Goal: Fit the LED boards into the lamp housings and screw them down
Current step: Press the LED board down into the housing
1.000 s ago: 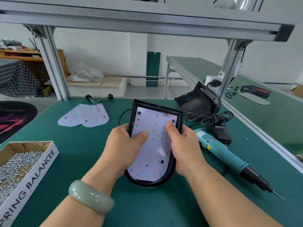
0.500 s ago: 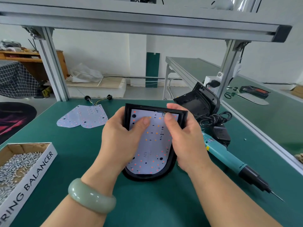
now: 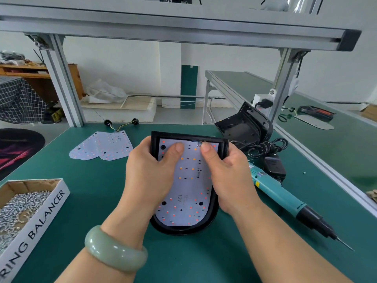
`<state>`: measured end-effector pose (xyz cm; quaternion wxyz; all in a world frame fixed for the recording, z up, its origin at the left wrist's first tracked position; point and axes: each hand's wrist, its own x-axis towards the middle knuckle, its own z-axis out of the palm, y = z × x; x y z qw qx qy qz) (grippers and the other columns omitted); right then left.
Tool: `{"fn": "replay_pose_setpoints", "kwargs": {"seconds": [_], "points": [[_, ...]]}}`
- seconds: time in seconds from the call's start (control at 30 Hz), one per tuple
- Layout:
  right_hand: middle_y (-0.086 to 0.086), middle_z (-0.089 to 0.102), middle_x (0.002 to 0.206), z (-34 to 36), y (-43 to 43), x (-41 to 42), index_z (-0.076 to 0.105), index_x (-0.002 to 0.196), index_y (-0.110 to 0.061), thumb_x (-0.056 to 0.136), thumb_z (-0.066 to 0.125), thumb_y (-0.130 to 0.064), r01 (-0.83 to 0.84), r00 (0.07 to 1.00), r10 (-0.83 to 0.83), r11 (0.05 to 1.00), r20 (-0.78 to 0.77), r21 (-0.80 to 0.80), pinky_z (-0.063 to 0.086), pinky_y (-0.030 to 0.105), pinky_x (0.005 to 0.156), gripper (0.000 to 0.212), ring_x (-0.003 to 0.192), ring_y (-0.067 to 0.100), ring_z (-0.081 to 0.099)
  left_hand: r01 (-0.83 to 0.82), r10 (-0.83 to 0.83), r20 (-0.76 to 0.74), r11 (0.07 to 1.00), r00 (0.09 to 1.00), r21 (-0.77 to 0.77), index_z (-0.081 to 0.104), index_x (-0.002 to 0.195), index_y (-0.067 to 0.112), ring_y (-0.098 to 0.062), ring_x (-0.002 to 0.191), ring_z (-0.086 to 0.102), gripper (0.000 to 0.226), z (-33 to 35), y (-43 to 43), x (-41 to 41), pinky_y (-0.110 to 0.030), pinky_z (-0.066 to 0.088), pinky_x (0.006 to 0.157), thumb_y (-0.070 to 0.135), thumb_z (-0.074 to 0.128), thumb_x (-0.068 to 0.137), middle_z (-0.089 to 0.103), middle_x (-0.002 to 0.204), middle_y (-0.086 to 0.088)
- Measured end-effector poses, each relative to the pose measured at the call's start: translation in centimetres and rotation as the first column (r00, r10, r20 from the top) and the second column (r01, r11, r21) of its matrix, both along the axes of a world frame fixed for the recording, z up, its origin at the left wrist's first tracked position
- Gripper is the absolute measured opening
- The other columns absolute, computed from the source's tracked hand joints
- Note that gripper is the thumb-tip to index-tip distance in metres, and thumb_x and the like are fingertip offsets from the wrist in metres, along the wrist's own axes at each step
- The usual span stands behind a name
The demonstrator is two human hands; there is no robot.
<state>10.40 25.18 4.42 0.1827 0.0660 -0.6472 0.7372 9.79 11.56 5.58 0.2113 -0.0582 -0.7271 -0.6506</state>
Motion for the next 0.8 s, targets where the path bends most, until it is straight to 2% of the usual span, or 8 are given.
{"fn": "replay_pose_setpoints", "kwargs": {"seconds": [0.1, 0.23, 0.4, 0.43, 0.5, 0.57, 0.67, 0.8], "points": [[0.0, 0.074, 0.095, -0.4, 0.0, 0.2, 0.069, 0.088, -0.026, 0.091, 0.059, -0.015, -0.084, 0.995, 0.083, 0.996, 0.052, 0.026, 0.057, 0.04, 0.082, 0.015, 0.088, 0.018, 0.07, -0.021, 0.02, 0.065, 0.999, 0.998, 0.025, 0.065, 0.076, 0.027, 0.001, 0.061, 0.065, 0.01, 0.0, -0.5, -0.2, -0.024, 0.052, 0.058, 0.028, 0.071, 0.083, 0.07, 0.069, 0.022], [-0.003, 0.074, 0.087, -0.6, -0.4, 0.1, 0.068, 0.085, -0.022, 0.093, 0.058, -0.008, 0.0, 1.0, -0.002, 0.997, 0.027, 0.079, 0.057, 0.034, 0.077, 0.018, 0.082, 0.014, 0.069, -0.014, 0.005, 0.104, 0.997, 0.995, 0.079, 0.067, 0.069, 0.029, -0.014, 0.068, 0.069, 0.015, 0.2, -0.9, -0.3, -0.039, 0.058, 0.068, 0.026, 0.072, 0.083, 0.072, 0.07, 0.012], [-0.003, 0.073, 0.077, -0.2, -0.3, 0.2, 0.07, 0.075, -0.021, 0.092, 0.06, -0.007, 0.011, 1.0, -0.011, 0.999, 0.012, 0.045, 0.057, 0.027, 0.064, 0.024, 0.071, 0.012, 0.067, 0.025, -0.04, 0.145, 0.994, 0.989, 0.104, 0.067, 0.076, 0.026, -0.013, 0.068, 0.071, 0.009, 0.4, -0.8, -0.2, -0.035, 0.058, 0.065, 0.025, 0.07, 0.085, 0.073, 0.072, 0.011], [-0.001, 0.073, 0.078, -0.2, -0.2, 0.2, 0.07, 0.075, -0.019, 0.092, 0.06, -0.007, 0.01, 0.999, -0.011, 1.0, 0.034, 0.016, 0.057, 0.029, 0.064, 0.023, 0.071, 0.013, 0.067, 0.054, -0.067, 0.166, 0.995, 0.984, 0.083, 0.066, 0.082, 0.026, -0.012, 0.07, 0.071, 0.005, 0.4, -0.9, -0.2, -0.033, 0.058, 0.064, 0.025, 0.069, 0.086, 0.073, 0.075, 0.012], [0.008, 0.072, 0.08, -0.2, 0.2, -0.2, 0.068, 0.075, -0.012, 0.092, 0.059, -0.008, 0.041, 0.993, -0.037, 0.999, 0.11, -0.035, 0.058, 0.046, 0.071, 0.02, 0.073, 0.02, 0.066, 0.132, -0.132, 0.235, 0.991, 0.963, 0.016, 0.065, 0.093, 0.024, -0.014, 0.075, 0.072, 0.01, 0.1, -1.0, -0.2, -0.034, 0.059, 0.067, 0.02, 0.069, 0.085, 0.074, 0.083, 0.009], [0.017, 0.069, 0.085, -0.3, 0.7, -0.7, 0.063, 0.078, -0.008, 0.092, 0.059, -0.011, 0.079, 0.975, -0.065, 0.995, 0.212, -0.059, 0.053, 0.056, 0.082, 0.015, 0.075, 0.023, 0.061, 0.187, -0.152, 0.305, 0.978, 0.94, -0.089, 0.067, 0.089, 0.019, -0.023, 0.075, 0.072, 0.009, -0.1, -1.0, -0.1, -0.044, 0.06, 0.071, 0.012, 0.067, 0.083, 0.075, 0.081, 0.002], [0.011, 0.074, 0.093, -0.7, 0.9, -0.9, 0.066, 0.087, -0.013, 0.091, 0.061, -0.014, -0.03, 0.943, 0.049, 0.998, 0.328, -0.062, 0.056, 0.047, 0.081, 0.007, 0.078, 0.021, 0.069, 0.131, -0.096, 0.341, 0.988, 0.935, -0.08, 0.068, 0.08, 0.016, -0.037, 0.08, 0.069, 0.008, -0.5, -1.1, -0.2, -0.055, 0.057, 0.071, 0.009, 0.066, 0.083, 0.074, 0.079, -0.009], [0.005, 0.075, 0.083, -1.5, 1.1, -1.3, 0.068, 0.079, -0.013, 0.087, 0.066, -0.014, 0.015, 0.927, -0.054, 0.994, 0.371, 0.108, 0.059, 0.043, 0.077, 0.008, 0.077, 0.025, 0.072, 0.099, -0.08, 0.405, 0.995, 0.911, -0.028, 0.067, 0.076, 0.016, -0.04, 0.081, 0.069, 0.011, -1.0, -1.0, -0.8, -0.056, 0.058, 0.07, 0.008, 0.067, 0.083, 0.074, 0.081, -0.011]]}}
